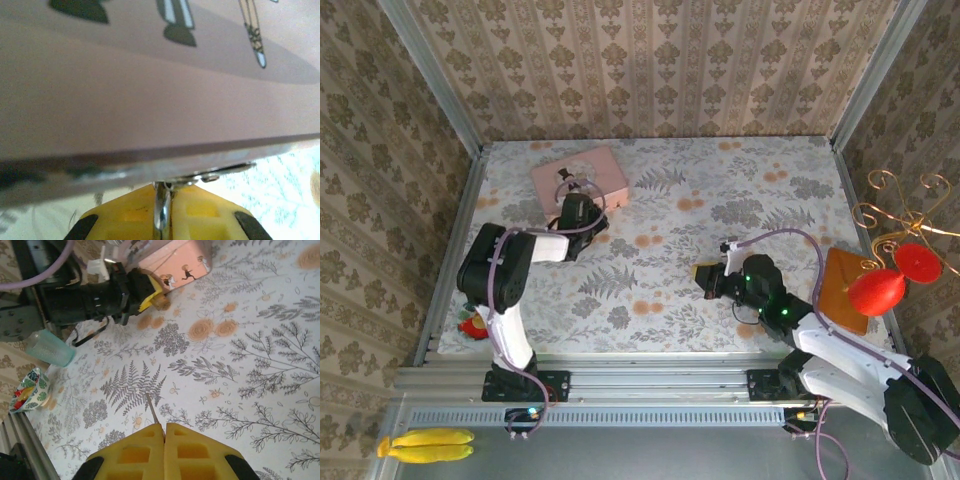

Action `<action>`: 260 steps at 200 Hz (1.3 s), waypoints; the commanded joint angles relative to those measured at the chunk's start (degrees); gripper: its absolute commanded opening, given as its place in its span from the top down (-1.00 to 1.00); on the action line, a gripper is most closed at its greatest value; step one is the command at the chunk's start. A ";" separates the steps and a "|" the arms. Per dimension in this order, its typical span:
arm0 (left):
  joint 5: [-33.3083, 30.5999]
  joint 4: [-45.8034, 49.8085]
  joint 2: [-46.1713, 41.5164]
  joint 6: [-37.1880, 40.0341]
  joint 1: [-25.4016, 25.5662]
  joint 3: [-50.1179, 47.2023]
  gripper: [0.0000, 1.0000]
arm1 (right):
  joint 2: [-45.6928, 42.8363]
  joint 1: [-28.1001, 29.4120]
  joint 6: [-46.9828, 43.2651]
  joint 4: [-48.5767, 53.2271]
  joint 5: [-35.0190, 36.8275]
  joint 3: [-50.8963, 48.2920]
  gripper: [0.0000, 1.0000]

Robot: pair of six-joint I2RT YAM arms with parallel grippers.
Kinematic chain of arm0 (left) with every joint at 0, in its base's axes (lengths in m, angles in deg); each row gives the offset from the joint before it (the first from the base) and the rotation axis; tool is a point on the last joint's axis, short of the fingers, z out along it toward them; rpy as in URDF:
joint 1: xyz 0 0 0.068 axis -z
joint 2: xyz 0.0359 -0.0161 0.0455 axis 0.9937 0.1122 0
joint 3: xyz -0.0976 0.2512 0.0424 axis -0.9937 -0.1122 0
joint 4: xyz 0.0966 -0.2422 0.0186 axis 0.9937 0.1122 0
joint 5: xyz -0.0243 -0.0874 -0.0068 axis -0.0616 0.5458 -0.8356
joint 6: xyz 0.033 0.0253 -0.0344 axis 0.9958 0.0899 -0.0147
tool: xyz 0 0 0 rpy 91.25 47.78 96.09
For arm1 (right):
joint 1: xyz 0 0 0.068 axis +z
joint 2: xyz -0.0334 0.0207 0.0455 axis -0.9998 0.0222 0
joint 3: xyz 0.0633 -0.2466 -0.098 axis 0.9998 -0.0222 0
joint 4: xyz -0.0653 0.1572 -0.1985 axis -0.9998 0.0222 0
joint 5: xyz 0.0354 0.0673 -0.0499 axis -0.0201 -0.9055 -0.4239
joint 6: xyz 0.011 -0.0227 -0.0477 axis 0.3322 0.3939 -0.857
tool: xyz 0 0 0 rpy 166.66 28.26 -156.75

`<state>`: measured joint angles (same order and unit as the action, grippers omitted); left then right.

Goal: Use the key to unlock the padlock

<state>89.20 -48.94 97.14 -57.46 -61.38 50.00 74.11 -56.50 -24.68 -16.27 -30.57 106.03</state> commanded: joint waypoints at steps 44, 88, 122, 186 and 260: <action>8.82 6.97 -10.20 6.67 5.76 -4.18 0.93 | 3.61 -0.15 12.72 5.18 -1.50 3.63 1.00; 11.57 13.24 -12.19 12.22 11.60 -2.76 0.93 | 3.88 -0.09 17.94 5.79 -0.33 1.76 1.00; 13.20 15.09 -12.06 16.22 16.32 -1.29 0.93 | 1.07 0.03 17.98 9.96 2.06 1.94 1.00; 21.06 9.08 -10.08 23.57 19.84 -5.65 0.80 | 1.18 0.03 19.15 12.33 1.64 2.50 1.00; 18.39 6.83 -12.64 29.47 19.95 -11.76 0.38 | 3.63 0.11 19.37 11.22 2.65 4.69 1.00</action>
<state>107.89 -38.84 86.62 -31.06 -41.54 40.91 76.47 -56.58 -6.17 -5.23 -29.59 108.06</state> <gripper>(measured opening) 0.256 0.066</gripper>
